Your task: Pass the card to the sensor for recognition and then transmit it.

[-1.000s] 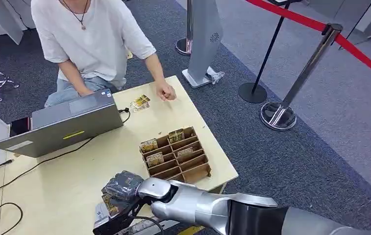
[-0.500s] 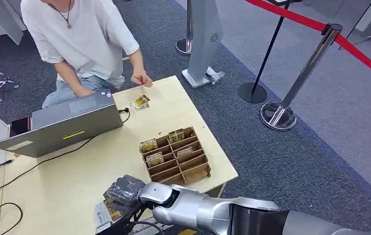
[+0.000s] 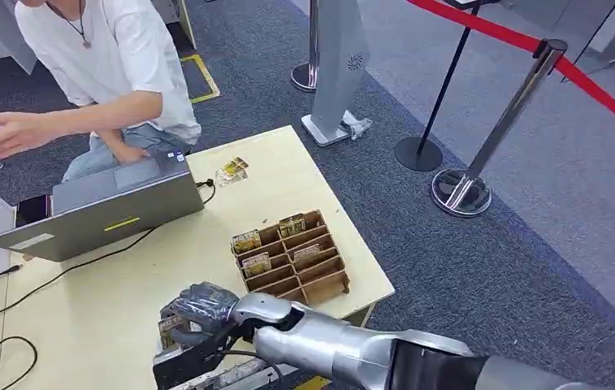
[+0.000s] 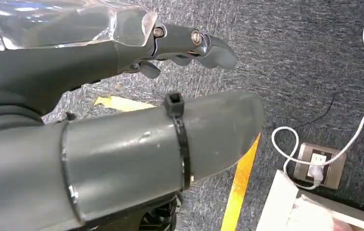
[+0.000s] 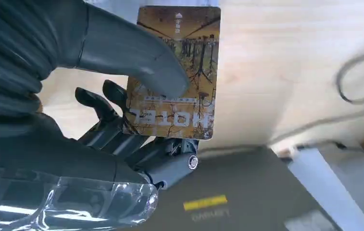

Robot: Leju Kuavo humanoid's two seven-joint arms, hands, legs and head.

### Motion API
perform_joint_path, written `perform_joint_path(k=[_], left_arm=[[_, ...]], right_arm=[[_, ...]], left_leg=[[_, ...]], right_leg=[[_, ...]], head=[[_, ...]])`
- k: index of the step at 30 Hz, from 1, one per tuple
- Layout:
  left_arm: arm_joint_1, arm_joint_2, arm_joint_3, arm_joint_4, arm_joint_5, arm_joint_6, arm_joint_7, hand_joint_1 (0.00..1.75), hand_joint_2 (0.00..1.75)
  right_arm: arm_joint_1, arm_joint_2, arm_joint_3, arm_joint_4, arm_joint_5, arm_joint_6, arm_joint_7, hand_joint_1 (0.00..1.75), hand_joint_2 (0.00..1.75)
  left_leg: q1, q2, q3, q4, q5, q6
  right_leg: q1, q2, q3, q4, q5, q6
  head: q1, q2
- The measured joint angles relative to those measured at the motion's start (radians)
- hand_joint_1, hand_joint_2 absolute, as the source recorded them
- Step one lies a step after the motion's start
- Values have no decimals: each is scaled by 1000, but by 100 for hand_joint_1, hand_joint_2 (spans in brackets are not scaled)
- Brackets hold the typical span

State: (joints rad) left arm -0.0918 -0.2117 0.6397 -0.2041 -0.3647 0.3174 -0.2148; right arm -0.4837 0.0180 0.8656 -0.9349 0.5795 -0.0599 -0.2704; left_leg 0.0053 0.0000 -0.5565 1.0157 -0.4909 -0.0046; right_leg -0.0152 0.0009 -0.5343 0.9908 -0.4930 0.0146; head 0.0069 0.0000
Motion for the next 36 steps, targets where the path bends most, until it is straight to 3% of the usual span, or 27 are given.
perform_joint_path(k=[8, 14, 17, 23, 31, 36], left_arm=[[2, 0, 0, 0, 14, 2, -18, 0, 0], [2, 0, 0, 0, 16, 6, -20, 0, 0], [2, 0, 0, 0, 16, 8, -21, 0, 0], [2, 0, 0, 0, 19, 8, -30, 0, 0], [2, 0, 0, 0, 5, 8, -31, 0, 0], [2, 0, 0, 0, 5, 12, -31, 0, 0]], right_arm=[[16, -47, -84, -176, -43, -49, -56, 175, 175], [49, -84, -165, -316, 111, -281, -64, 175, 175], [67, -95, -192, -360, 163, -335, -57, 175, 175], [76, -110, -238, -399, 278, -427, -31, 175, 175], [96, -113, -304, -409, 530, -588, 53, 175, 175], [108, -113, -330, -417, 670, -619, 102, 175, 175]], left_leg=[[0, 0, 0, 0, 0, 0], [0, 0, 0, 0, 0, 0], [0, 0, 0, 0, 0, 0], [0, 0, 0, 0, 0, 0], [0, 0, 0, 0, 0, 0], [0, 0, -1, 0, 0, 0]], right_leg=[[0, 0, 0, 0, 0, 0], [0, 0, 0, 0, 0, 0], [0, 0, 0, 0, 0, 0], [0, 0, 0, 0, 0, 0], [0, 0, 0, 0, 0, 0], [0, 0, -1, 0, 0, 0]], head=[[0, 0], [0, 0], [0, 0], [0, 0], [0, 0], [0, 0]])
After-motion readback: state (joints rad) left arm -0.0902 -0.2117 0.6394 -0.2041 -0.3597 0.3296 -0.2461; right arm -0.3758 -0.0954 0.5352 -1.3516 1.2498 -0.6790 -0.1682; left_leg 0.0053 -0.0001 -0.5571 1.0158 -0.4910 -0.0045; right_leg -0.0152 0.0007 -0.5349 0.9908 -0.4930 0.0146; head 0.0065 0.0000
